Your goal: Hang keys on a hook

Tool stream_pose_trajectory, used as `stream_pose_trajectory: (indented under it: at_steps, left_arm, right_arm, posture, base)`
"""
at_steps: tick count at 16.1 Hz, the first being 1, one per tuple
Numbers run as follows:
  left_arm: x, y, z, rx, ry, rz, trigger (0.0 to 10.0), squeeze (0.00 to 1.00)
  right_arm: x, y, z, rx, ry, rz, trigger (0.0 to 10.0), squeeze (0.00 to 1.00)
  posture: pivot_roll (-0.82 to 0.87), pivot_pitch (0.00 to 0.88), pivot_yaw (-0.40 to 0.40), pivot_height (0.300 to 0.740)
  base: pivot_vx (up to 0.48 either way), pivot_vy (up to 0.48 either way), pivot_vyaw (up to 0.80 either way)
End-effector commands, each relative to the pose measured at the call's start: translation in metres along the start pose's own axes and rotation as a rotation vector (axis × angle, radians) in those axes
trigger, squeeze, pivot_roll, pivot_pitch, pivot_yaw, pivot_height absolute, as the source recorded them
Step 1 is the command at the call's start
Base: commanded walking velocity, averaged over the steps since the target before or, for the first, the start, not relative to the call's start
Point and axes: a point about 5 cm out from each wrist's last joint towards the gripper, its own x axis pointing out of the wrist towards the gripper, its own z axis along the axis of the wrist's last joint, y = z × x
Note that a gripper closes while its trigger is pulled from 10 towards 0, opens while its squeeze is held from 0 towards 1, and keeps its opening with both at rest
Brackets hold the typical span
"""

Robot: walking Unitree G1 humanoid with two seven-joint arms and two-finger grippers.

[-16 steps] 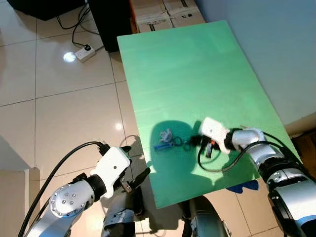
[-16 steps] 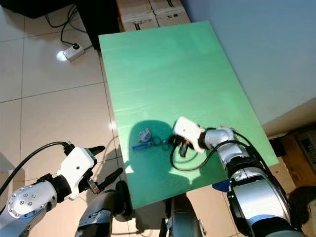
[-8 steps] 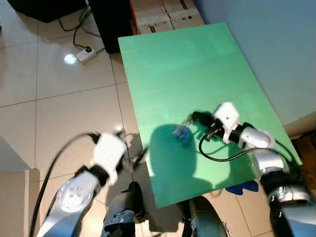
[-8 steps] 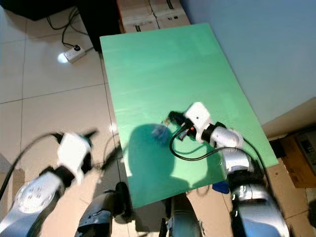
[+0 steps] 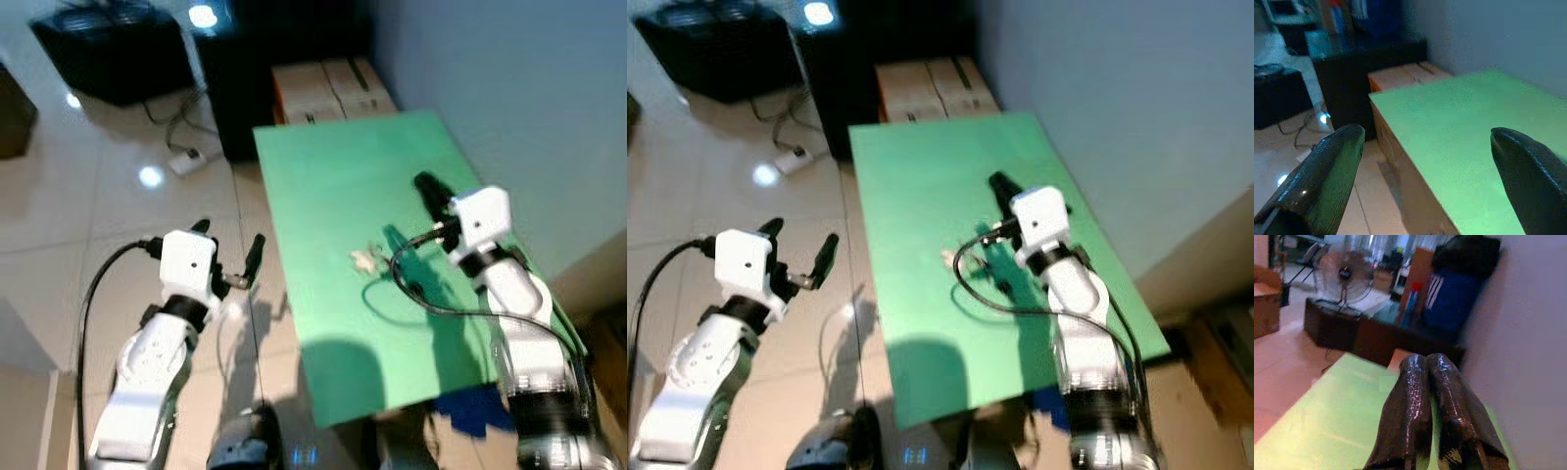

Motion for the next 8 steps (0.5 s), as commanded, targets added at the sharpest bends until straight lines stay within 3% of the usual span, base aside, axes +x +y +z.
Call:
stream_pose_trajectory:
  at_steps: [1,4,6,7,8]
  left_arm:
    - [0.0,0.001,-0.001,-0.012,-0.003,0.012,10.0,0.0]
    - [0.002,-0.003,-0.003,-0.02,-0.013,0.004,10.0,0.0]
    - [0.004,-0.003,-0.003,-0.001,-0.009,-0.006,10.0,0.0]
    - [0.004,-0.005,-0.005,0.042,0.003,-0.038,10.0,0.0]
    - [0.003,-0.007,-0.006,0.066,0.008,-0.055,10.0,0.0]
  right_arm:
    - [-0.005,-0.004,0.003,-0.033,0.008,-0.04,0.0,0.0]
    - [-0.018,0.006,0.005,-0.063,0.035,-0.106,0.0,0.0]
    - [-0.023,0.017,-0.008,-0.038,0.141,-0.068,0.0,0.0]
    - [-0.025,0.025,-0.022,-0.026,0.244,-0.015,4.4,0.0]
    - [-0.027,0.028,-0.026,-0.031,0.271,0.008,9.5,0.0]
  posture:
    - [-0.09,0.054,0.009,0.74]
    - [-0.09,0.036,0.017,0.74]
    - [-0.08,0.049,0.023,0.74]
    - [-0.08,0.059,0.025,0.74]
    - [-0.08,0.06,0.025,0.74]
  base:
    - [0.0,0.0,0.0]
    - [0.0,0.0,0.0]
    - [0.0,0.0,0.0]
    - [0.0,0.0,0.0]
    - [0.0,0.0,0.0]
